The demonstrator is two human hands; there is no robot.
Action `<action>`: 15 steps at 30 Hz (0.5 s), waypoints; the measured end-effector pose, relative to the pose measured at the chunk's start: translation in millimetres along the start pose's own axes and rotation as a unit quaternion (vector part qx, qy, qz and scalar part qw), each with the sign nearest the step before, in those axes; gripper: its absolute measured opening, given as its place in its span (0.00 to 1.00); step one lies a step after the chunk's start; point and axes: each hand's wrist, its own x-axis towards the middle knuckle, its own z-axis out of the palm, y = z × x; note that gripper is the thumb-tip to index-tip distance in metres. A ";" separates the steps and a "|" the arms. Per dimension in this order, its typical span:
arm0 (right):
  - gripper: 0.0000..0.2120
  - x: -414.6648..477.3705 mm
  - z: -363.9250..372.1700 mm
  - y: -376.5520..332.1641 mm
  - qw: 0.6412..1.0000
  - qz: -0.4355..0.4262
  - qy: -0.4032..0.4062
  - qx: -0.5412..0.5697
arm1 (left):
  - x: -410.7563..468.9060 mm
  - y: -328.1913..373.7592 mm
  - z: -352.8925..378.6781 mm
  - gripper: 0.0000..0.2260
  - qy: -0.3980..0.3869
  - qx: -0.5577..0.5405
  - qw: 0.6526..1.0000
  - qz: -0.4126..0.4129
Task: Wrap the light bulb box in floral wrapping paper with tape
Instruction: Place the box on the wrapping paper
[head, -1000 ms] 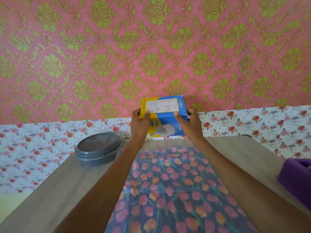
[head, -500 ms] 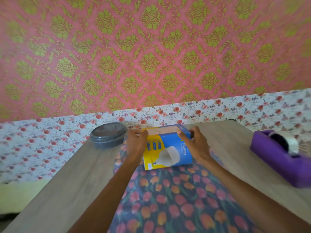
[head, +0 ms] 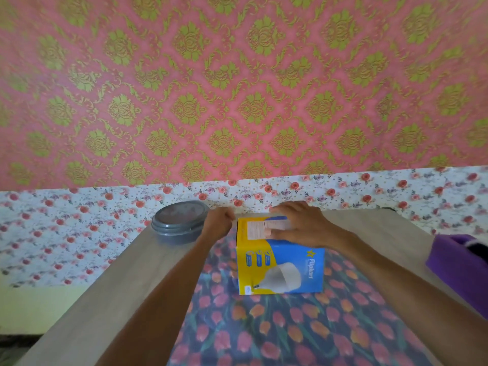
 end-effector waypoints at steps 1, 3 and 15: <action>0.37 6.3 -1.0 -1.7 1.000 -0.011 -0.027 -0.009 | 11.8 -9.9 8.3 0.12 -0.017 0.029 0.999 0.011; 0.39 16.5 0.5 -1.0 0.997 -0.026 -0.070 0.006 | 35.6 -30.3 24.9 0.12 -0.047 0.087 0.995 0.022; 0.43 15.7 10.6 3.5 0.997 -0.073 -0.001 0.006 | 80.0 -60.2 59.9 0.06 -0.121 0.246 0.960 0.063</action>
